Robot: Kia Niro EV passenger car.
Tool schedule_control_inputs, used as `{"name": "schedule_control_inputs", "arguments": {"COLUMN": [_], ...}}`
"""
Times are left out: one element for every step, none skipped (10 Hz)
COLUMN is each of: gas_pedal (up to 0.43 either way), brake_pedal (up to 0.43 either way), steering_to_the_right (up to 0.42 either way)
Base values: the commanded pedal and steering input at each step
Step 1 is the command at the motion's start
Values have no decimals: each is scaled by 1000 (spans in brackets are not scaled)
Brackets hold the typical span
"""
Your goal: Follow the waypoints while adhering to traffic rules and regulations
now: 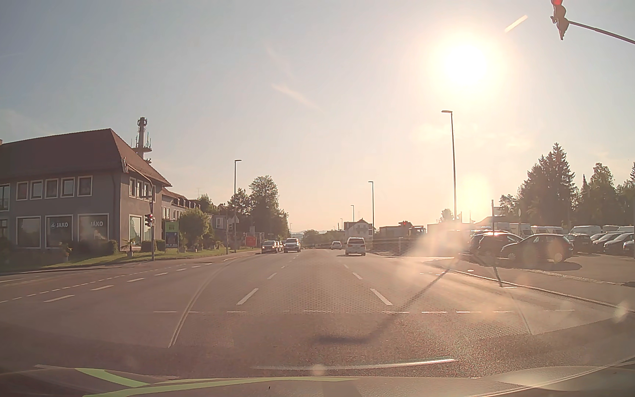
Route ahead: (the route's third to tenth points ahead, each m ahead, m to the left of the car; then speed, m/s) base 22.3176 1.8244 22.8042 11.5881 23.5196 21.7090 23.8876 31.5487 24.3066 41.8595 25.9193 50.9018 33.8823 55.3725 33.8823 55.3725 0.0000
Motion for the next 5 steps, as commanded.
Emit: {"name": "schedule_control_inputs", "arguments": {"gas_pedal": [0, 0, 0, 0, 0], "brake_pedal": [311, 311, 311, 311, 311], "steering_to_the_right": [0, 0, 0, 0, 0]}}
